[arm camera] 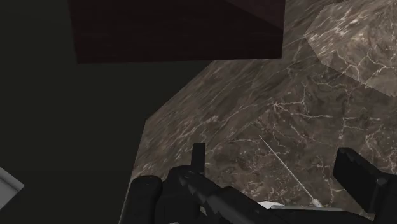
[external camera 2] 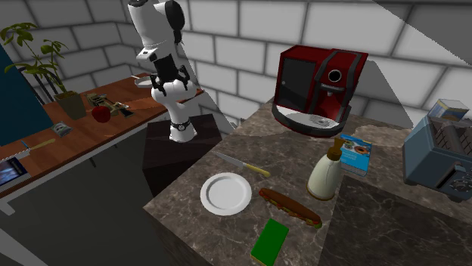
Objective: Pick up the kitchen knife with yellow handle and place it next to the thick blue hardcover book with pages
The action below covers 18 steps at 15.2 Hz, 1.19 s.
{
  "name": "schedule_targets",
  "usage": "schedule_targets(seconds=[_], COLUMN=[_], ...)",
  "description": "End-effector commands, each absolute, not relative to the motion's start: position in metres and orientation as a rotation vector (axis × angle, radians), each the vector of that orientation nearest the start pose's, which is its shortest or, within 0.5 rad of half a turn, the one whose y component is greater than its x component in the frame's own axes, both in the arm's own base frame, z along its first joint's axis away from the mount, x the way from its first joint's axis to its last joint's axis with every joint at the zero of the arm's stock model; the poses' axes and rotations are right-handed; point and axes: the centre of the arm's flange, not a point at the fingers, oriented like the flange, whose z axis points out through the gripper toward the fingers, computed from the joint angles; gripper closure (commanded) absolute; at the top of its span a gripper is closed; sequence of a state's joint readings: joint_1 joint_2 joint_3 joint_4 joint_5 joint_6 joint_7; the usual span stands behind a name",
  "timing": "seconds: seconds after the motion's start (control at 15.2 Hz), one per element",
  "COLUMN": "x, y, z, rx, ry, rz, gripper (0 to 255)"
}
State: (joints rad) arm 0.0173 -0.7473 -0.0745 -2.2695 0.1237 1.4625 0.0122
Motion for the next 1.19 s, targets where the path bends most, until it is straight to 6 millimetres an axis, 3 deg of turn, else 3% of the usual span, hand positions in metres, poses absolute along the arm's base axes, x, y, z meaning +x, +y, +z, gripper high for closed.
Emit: schedule_targets(seconds=[0.0,1.12], x=[0.307,0.444], y=[-0.011,0.111], z=[0.611,0.476], rx=[-2.965,-3.008], ry=[0.057,-0.554], rz=[0.087,0.024], gripper=[0,0])
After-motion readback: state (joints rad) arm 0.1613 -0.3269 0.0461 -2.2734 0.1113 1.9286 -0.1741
